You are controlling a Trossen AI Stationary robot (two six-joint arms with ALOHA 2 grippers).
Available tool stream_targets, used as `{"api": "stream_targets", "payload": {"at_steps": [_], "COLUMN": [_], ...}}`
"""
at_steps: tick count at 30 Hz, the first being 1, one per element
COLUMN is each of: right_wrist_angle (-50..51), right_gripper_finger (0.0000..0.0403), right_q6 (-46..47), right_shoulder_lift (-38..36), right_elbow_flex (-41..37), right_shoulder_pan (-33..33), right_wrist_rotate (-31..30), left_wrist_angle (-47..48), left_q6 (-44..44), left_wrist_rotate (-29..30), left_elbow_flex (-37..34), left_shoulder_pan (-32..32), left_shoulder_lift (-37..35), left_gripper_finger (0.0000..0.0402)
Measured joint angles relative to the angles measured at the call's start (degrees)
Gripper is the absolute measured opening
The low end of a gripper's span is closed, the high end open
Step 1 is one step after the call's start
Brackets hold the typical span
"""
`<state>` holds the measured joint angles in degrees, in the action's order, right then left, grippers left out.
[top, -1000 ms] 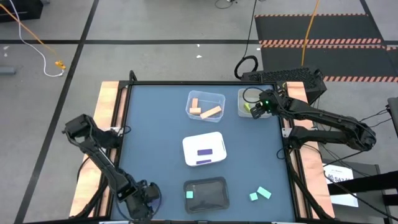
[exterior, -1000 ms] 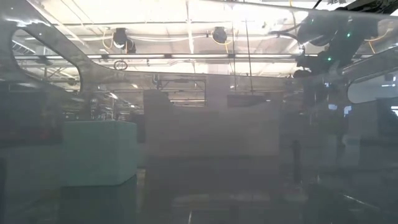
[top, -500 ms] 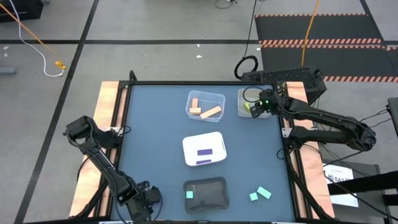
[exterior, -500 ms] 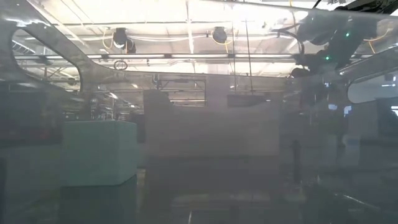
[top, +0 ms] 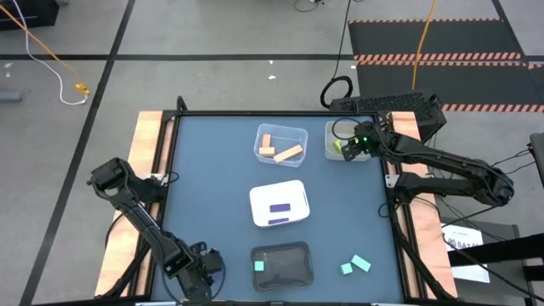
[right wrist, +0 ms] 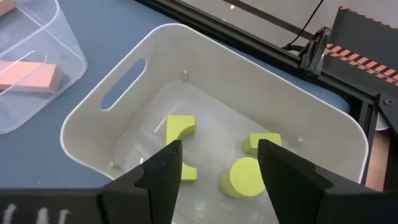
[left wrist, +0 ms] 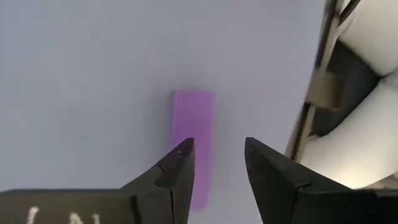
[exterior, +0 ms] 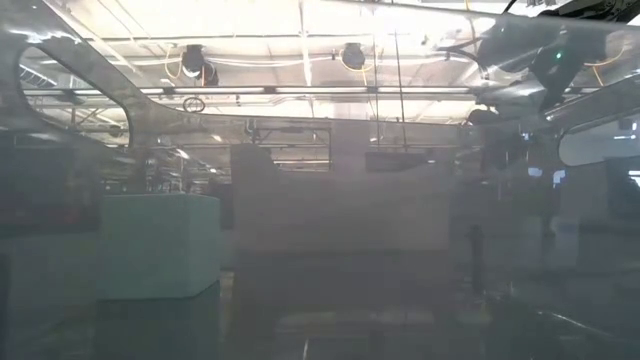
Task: Sort & place blocks by color
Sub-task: Put the purple rectangle block into the white bin
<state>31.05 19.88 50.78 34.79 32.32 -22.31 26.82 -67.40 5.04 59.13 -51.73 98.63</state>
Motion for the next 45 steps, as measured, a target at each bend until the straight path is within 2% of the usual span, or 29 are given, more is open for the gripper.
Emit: {"api": "stream_targets", "payload": {"at_steps": [2,6,11,15,19,22,28,37,40,45], "right_wrist_angle": [0.02,0.00,0.00,0.00,0.00,0.00,0.00,0.00,0.00,-0.02], "right_gripper_finger": [0.0201,0.0201,0.0201,0.0201,0.0201,0.0201,0.0201,0.0201,0.0201,0.0201], "right_q6": [0.00,0.00,0.00,0.00,0.00,0.00,0.00,0.00,0.00,0.00], "right_shoulder_lift": [0.00,0.00,0.00,0.00,0.00,0.00,0.00,0.00,0.00,0.00], "right_elbow_flex": [0.00,0.00,0.00,0.00,0.00,0.00,0.00,0.00,0.00,0.00], "right_shoulder_pan": [0.00,0.00,0.00,0.00,0.00,-0.02,-0.04,-0.04,-0.04,-0.04], "right_wrist_rotate": [0.02,0.04,0.04,0.04,0.04,0.07,0.07,0.07,0.07,0.07], "left_wrist_angle": [-0.92,1.87,0.80,-1.86,0.14,0.77,0.97,2.72,1.29,-0.28], "left_q6": [-1.81,-11.92,-15.95,-20.41,-27.10,-25.15,-16.08,-12.81,-12.32,-8.08], "left_wrist_rotate": [0.20,-1.00,0.01,6.19,9.36,10.15,7.01,7.19,7.44,8.30], "left_elbow_flex": [0.00,0.00,0.00,0.03,0.02,0.02,0.48,1.53,1.64,1.84], "left_shoulder_pan": [0.39,0.23,0.00,0.08,0.09,-0.30,-1.61,-4.57,-5.46,-7.07], "left_shoulder_lift": [0.00,-0.02,-0.07,-0.07,0.30,1.29,3.06,4.58,6.45,8.24], "left_gripper_finger": [0.0140,0.0140,0.0140,0.0140,0.0140,0.0140,0.0140,0.0146,0.0171,0.0243]}}
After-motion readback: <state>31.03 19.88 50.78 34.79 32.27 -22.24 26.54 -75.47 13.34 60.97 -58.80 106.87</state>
